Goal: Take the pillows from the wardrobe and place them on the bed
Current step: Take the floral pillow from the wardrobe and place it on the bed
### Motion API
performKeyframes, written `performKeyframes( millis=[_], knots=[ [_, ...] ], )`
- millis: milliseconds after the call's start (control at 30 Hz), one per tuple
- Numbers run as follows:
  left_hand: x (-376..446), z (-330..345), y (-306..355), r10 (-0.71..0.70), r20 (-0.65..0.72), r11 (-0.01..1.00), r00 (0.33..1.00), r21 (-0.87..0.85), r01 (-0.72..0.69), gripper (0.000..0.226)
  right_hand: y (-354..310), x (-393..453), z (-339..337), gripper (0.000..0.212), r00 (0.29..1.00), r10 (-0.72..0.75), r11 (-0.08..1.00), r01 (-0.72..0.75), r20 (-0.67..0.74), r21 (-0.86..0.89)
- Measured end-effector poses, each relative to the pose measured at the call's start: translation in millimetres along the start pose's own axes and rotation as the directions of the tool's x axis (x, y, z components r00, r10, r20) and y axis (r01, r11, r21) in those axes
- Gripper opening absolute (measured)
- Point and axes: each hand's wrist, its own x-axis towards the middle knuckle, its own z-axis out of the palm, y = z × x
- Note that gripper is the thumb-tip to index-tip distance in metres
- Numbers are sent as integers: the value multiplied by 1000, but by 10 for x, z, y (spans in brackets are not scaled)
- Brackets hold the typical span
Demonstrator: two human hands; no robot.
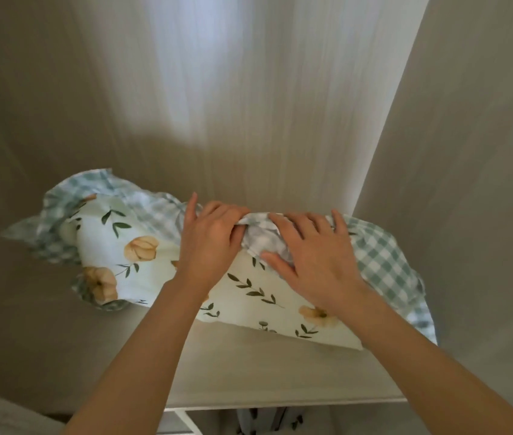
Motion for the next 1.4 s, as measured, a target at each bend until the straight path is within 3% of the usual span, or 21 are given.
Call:
performKeyframes(
  millis=[167, 267, 367, 567, 667, 700, 767, 833, 900, 1000, 1100, 1200, 1267, 1333, 1400],
  knots=[
    [-149, 123, -78, -86, -107, 995, 991, -52, 80, 35, 115, 224, 98, 64, 999, 40, 999, -40, 1, -23],
    [-257, 170, -138, -84, -44, 996, 995, 8, 84, 48, 168, 349, 140, 64, 1000, 25, 998, -25, 4, -60],
    [-330, 214, -184, -111, -10, 993, 994, -36, 110, 54, 250, 466, 186, 64, 999, 36, 995, -34, 19, -99],
    [-645, 359, -220, -307, 135, 939, 942, -121, 323, 70, 401, 731, 295, 67, 995, 69, 987, -58, 69, -148],
    [-945, 461, -275, -530, 199, 792, 824, -231, 565, 62, 421, 790, 340, 65, 998, 39, 989, -32, 44, -142],
    [-1047, 487, -285, -625, 239, 698, 743, -254, 669, 60, 424, 788, 349, 65, 999, 33, 991, -27, 40, -131],
    [-1209, 538, -306, -780, 357, 455, 514, -242, 857, 67, 438, 800, 368, 66, 997, 36, 994, -30, 62, -100],
    [-1293, 592, -313, -830, 440, 264, 342, -231, 937, 75, 455, 874, 380, 65, 993, 49, 996, -41, 103, -77],
    [-1338, 623, -312, -832, 457, 207, 314, -268, 941, 77, 453, 954, 393, 62, 987, 70, 997, -64, 142, -48],
    [-1342, 653, -276, -802, 478, 195, 358, -357, 914, 72, 482, 965, 484, 56, 960, 145, 983, -168, 241, 76],
    [-1332, 606, -232, -824, 421, 207, 380, -401, 892, 73, 549, 706, 705, 57, 878, 206, 925, -319, 432, 206],
    [-1418, 514, -356, -861, 353, 272, 367, -290, 918, 89, 564, 211, 1044, 59, 777, 258, 825, -486, 574, 288],
    [-1523, 461, -451, -875, 379, 233, 302, -217, 948, 106, 557, -146, 1282, 55, 694, 256, 781, -559, 673, 280],
    [-1591, 419, -505, -869, 449, 128, 206, -198, 972, 121, 539, -412, 1454, 53, 617, 236, 762, -597, 750, 251],
    [-1635, 396, -503, -861, 493, 21, 126, -212, 977, 130, 521, -559, 1556, 54, 596, 235, 736, -625, 768, 259]
  ],
)
